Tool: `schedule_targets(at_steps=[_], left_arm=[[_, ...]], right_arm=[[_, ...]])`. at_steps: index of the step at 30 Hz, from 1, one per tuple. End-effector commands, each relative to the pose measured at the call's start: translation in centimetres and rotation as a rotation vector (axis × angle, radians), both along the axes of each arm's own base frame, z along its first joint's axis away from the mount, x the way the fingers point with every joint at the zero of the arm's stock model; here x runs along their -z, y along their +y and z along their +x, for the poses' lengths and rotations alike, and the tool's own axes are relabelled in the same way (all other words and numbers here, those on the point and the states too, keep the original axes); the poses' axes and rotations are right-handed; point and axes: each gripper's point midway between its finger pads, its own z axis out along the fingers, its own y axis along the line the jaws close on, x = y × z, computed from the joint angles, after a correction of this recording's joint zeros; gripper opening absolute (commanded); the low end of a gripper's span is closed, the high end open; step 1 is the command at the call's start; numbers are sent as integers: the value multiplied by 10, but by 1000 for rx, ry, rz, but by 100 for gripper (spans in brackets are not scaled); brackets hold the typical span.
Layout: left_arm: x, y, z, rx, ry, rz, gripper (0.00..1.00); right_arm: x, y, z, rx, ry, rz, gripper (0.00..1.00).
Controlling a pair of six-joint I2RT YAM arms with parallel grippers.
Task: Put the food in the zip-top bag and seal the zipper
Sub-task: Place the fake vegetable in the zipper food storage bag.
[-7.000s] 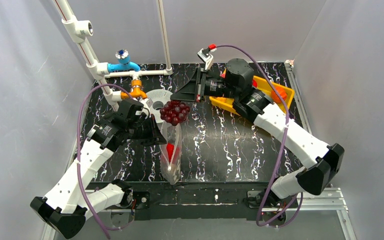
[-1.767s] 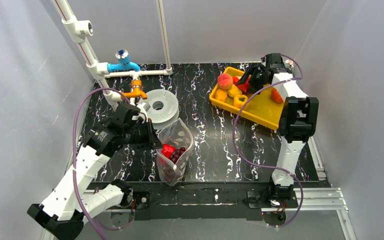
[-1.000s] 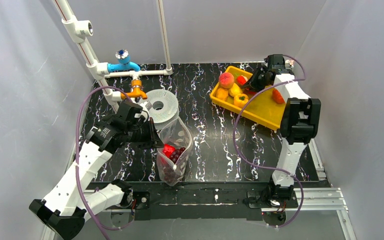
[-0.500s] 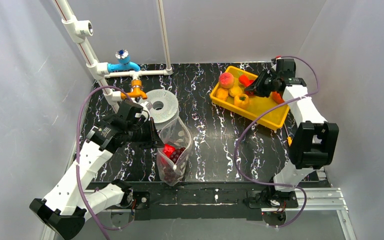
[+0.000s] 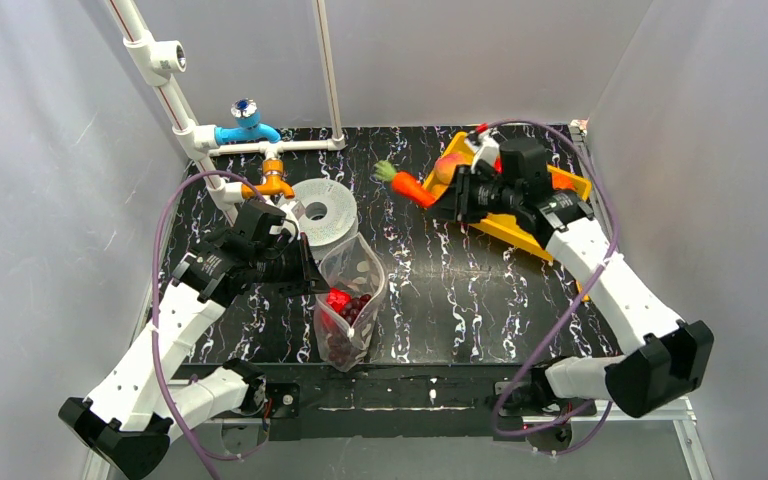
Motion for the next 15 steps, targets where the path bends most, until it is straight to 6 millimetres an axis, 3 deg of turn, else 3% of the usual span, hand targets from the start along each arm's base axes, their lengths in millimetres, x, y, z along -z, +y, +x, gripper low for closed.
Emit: schedule_targets(at_steps=[1, 4, 7, 15], left_arm=[[-2, -2, -2, 19, -13, -9, 0], [0, -1, -3, 19, -7, -9, 0], [0, -1, -3, 17, -8, -12, 0], [0, -3, -2, 22, -11, -14, 0]], right_arm=[[-26, 27, -47, -213, -102, 58, 1], [-36, 40, -75, -331, -119, 92, 1], [-33, 45, -101, -427, -115, 61, 1], [-19, 34, -146, -545, -58, -32, 1]])
